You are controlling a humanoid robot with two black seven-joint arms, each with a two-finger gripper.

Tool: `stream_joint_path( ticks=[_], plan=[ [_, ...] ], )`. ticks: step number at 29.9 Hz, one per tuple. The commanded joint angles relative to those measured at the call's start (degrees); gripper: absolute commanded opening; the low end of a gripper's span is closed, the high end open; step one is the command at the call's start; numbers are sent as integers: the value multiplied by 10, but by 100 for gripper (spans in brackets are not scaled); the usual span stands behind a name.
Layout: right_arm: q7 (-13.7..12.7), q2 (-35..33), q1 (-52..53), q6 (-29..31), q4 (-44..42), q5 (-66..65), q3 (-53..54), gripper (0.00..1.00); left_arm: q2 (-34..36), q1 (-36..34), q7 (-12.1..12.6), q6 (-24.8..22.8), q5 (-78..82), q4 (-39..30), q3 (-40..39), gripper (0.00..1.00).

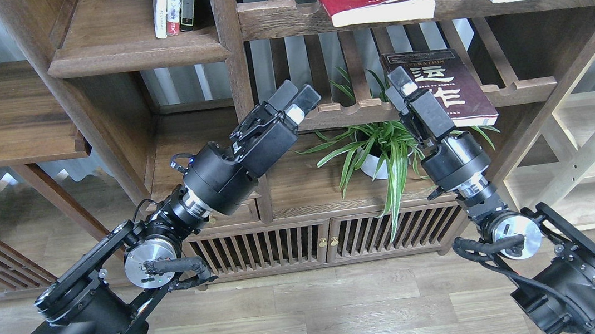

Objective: Organize books on shelf

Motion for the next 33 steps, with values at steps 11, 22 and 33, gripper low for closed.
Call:
stream_joint_path(
  ticks=[11,22,33],
  plan=[
    [0,11,8,0,-8,51,-9,97,5,-1,-1,0,2,9,5,100],
    [-10,1,78,-29,-10,109,-39,89,6,-2,-1,0,2,23,-2,100],
    [-63,-1,120,-122,-9,122,-37,89,19,3,-3,0,1,23,-6,100]
  ],
)
